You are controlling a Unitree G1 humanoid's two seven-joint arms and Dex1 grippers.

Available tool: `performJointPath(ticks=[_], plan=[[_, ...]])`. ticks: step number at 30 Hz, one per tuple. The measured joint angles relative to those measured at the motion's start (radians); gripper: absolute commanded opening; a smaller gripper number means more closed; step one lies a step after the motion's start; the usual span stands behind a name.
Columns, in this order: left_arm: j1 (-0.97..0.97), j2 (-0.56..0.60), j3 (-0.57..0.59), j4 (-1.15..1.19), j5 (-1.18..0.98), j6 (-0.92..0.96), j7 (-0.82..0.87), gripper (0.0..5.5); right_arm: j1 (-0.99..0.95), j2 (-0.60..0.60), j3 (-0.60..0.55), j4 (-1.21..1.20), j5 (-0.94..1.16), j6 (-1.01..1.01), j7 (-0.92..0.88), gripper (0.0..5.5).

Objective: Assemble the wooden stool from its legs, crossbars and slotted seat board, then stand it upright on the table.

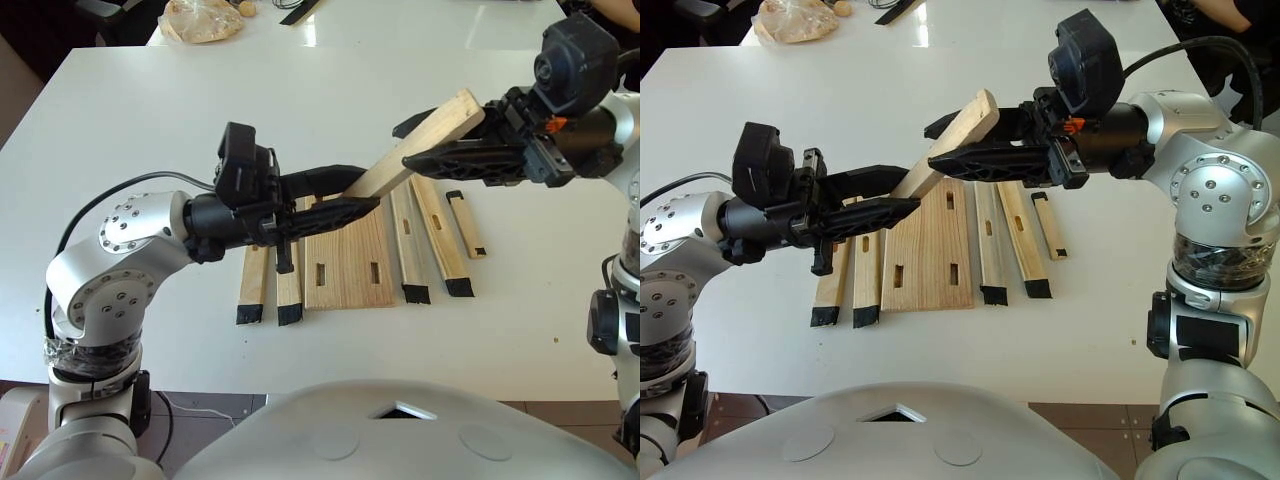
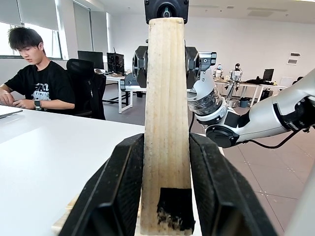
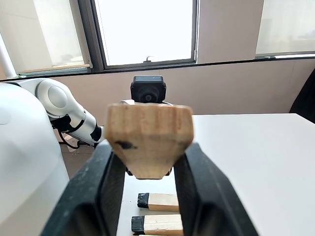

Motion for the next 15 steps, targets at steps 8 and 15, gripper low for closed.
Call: performJointPath(ticks=[8,15], plan=[[0.002,0.001,-0.001,0.009,-0.036,0.030,0.044,2.05,0.012,-0.014,0.010,0.001,-0.046,-0.028,0.036,1.30],[0.008,0.007,-0.037,0.063,0.113,0.010,0.068,3.00,0.008,-0.024,0.008,0.052,-0.110,-0.075,0.028,1.30]])
